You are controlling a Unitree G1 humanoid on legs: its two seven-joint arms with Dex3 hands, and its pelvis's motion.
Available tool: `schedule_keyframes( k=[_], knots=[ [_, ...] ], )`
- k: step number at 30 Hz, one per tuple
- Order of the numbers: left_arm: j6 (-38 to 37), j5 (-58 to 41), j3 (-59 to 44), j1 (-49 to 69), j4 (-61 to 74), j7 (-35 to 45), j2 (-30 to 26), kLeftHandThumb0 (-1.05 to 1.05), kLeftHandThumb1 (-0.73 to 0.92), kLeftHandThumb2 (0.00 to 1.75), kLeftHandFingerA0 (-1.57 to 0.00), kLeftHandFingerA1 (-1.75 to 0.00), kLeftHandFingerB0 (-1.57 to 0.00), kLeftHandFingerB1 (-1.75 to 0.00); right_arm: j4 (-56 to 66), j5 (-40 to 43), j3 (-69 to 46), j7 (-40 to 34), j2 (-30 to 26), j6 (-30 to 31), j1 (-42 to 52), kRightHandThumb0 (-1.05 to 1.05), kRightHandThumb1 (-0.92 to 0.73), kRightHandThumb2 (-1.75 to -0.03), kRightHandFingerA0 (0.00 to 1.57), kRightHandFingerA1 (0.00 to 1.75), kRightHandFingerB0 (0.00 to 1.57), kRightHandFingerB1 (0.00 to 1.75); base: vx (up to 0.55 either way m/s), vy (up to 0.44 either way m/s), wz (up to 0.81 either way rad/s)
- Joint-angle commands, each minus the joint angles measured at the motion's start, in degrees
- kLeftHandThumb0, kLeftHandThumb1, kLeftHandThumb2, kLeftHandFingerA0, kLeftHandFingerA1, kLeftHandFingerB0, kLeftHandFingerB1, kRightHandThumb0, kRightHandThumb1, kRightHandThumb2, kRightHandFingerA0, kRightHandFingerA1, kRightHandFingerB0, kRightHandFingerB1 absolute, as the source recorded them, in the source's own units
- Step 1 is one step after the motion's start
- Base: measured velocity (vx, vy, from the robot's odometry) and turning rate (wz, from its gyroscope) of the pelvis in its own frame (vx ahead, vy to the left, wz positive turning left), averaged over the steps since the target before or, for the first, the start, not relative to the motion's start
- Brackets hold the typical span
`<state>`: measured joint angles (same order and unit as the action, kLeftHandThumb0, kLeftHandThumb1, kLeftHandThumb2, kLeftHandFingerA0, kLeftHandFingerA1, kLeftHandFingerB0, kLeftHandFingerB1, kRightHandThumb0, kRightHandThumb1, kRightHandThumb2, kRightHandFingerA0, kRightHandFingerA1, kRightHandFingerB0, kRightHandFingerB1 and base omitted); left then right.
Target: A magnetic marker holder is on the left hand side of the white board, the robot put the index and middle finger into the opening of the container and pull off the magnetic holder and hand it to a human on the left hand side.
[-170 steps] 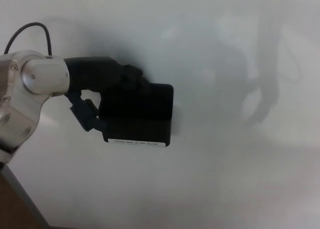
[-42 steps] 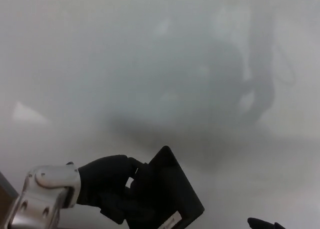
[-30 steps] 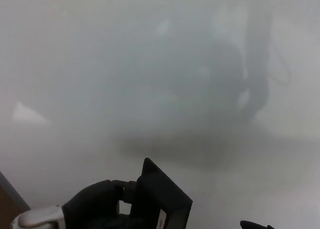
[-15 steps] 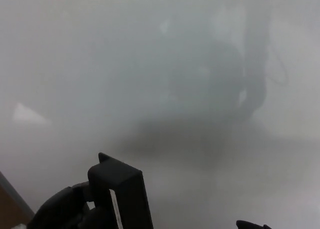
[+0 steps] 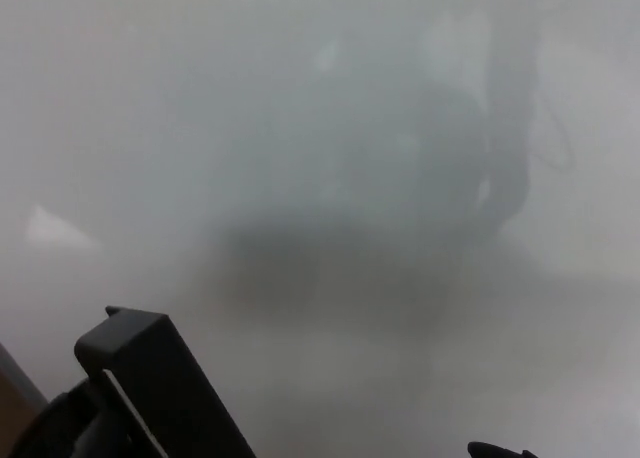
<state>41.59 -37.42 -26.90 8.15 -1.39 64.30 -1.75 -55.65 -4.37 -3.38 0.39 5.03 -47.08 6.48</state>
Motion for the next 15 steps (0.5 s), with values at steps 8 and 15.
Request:
schedule_keyframes(
  k=[8, 15],
  knots=[
    [11.87, -42.21, -11.30, 6.85, 11.85, -0.72, 3.66, -0.44, 0.66, 0.61, -0.91, -1.15, -0.71, -0.54, 1.90, 5.29, -1.97, 3.32, -0.57, 0.92, 2.30, -0.41, -0.70, -0.59, 0.86, 0.51, 0.63, 0.45, 0.00, 0.000, 0.00],
    [10.32, -46.43, -12.49, 7.16, 13.48, -3.44, 4.31, -0.45, 0.72, 0.61, -0.88, -1.10, -0.69, -0.59, 2.34, 4.13, -1.35, 2.95, -0.78, 0.90, 2.88, -0.40, -0.71, -0.61, 0.86, 0.50, 0.65, 0.45, 0.00, 0.000, 0.00]
  ],
)
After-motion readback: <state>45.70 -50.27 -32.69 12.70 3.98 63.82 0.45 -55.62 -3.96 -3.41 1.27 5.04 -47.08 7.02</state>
